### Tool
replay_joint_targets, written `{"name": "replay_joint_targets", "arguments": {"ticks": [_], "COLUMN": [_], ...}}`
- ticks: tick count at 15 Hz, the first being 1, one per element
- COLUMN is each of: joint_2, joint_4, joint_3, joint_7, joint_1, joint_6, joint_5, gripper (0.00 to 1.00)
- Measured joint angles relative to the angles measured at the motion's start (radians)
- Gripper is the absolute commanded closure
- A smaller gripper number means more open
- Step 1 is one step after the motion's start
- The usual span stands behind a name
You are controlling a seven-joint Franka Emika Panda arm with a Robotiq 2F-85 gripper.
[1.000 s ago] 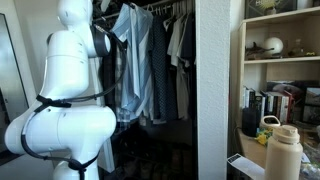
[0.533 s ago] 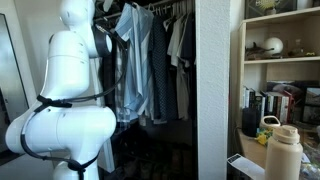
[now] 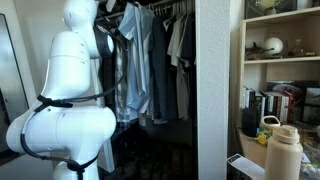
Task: Remove the striped blue shirt from the rail then place it back on the rail
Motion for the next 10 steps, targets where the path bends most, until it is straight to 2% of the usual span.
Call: {"name": "replay_joint_targets", "arguments": {"ticks": [10], "joint_2": [0.012], "joint_4": [-0.002], "joint_3": [0.0], "joint_7": [-0.04], "joint_1": [-0.031], "joint_6": [-0.005], "joint_5": [0.003], "gripper": [0.97]}}
